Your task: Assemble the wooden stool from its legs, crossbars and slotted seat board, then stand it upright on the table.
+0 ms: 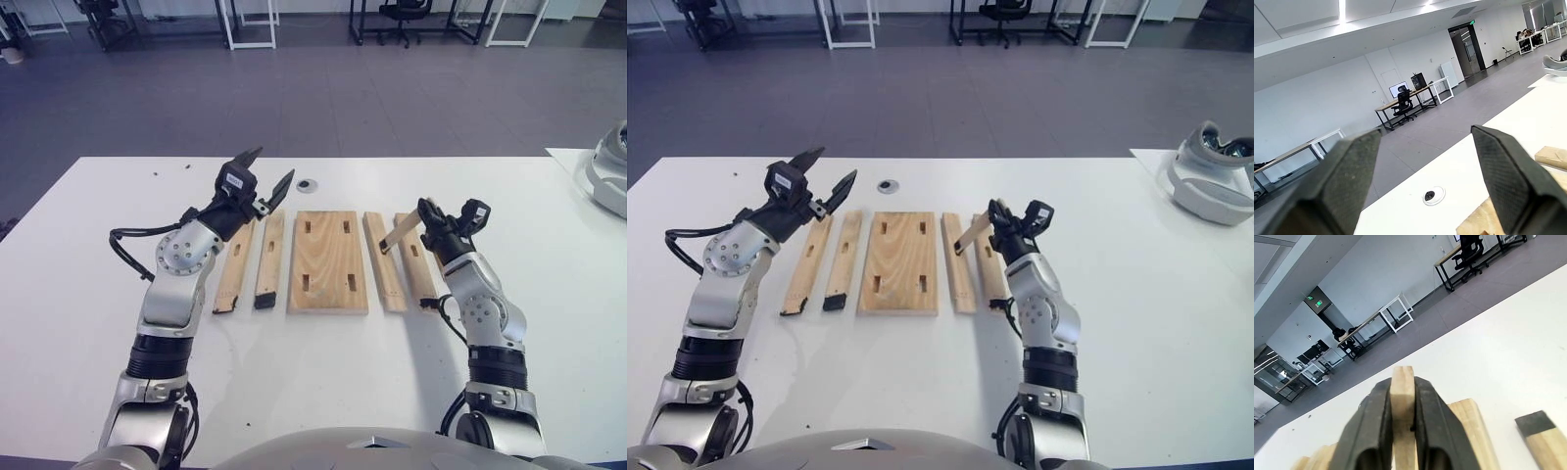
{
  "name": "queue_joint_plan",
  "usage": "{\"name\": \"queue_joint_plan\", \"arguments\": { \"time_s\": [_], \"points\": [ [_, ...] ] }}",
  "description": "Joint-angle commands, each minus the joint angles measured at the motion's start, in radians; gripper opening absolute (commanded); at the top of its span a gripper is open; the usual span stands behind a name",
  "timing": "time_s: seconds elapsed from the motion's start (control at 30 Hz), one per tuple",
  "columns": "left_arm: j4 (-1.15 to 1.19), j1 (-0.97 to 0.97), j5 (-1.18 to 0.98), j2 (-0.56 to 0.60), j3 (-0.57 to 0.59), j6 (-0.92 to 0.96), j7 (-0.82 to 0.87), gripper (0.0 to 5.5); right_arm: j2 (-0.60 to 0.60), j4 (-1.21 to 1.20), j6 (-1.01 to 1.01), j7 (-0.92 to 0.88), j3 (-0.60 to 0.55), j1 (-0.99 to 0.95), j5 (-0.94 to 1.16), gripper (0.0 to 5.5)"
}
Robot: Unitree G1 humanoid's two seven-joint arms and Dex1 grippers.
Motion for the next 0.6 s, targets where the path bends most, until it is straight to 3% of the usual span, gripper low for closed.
{"name": "queue_joint_plan", "arguments": {
  "time_s": [0.03, 0.23, 0.6],
  "points": [
    [-0.002, 0.002, -0.005, 0.003, 0.004, 0.001, -0.002, 3.37, -0.036, 0.002, -0.034, 0.018, 0.062, 0.038, -0.115, 0.42],
    [-0.013, 0.021, 0.001, 0.015, 0.011, 0.004, -0.003, 3.37, -0.097, 0.001, -0.08, 0.066, 0.194, 0.124, -0.284, 0.42],
    [0.003, 0.033, 0.037, 0.061, -0.004, -0.025, -0.015, 3.37, -0.203, 0.12, -0.163, 0.18, 0.296, 0.246, -0.426, 0.42]
  ]
}}
